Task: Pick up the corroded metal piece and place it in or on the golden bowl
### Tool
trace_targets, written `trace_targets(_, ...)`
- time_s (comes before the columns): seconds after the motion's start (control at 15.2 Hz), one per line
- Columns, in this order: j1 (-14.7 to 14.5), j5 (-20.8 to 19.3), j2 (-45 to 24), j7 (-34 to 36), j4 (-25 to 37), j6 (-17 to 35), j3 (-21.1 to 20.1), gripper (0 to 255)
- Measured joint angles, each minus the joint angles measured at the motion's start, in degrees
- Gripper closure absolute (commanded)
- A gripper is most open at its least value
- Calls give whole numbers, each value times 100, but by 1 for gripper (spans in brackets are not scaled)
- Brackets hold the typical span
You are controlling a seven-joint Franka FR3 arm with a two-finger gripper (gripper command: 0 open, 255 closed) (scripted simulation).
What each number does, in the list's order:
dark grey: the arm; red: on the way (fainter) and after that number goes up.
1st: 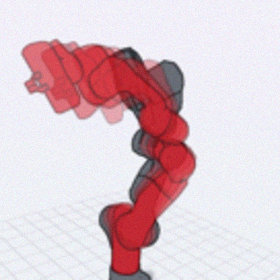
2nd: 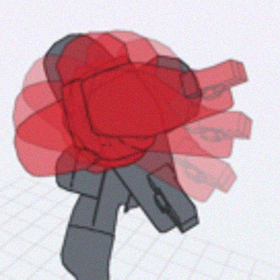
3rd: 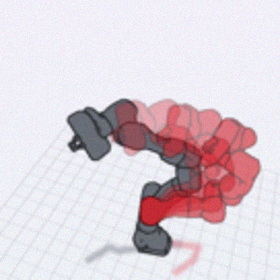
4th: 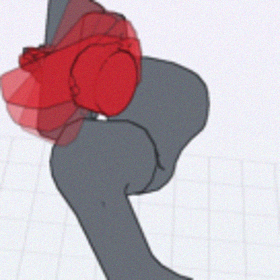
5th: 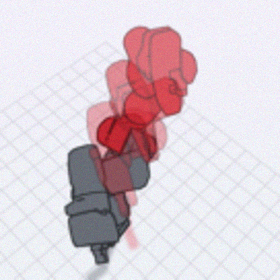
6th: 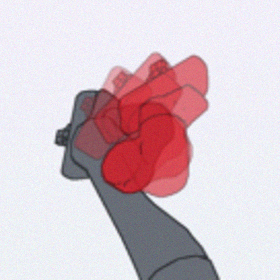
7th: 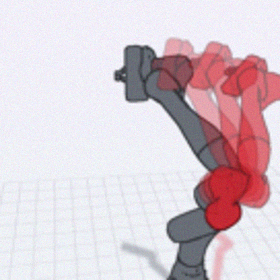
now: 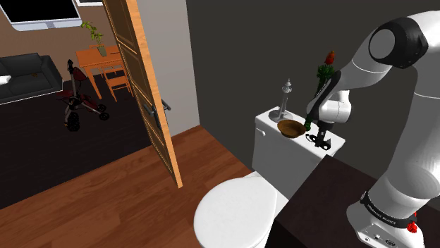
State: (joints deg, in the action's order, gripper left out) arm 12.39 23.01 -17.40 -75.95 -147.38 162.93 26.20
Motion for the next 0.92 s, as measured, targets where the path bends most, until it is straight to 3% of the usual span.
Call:
trace_targets(0.07, 0, 0, 0, 0, 0, 0, 0, 255)
trace_targets(0.73, 0, 0, 0, 0, 0, 0, 0, 255)
trace_targets(0.92, -181, -256, 201, 197, -66, -121, 226, 255)
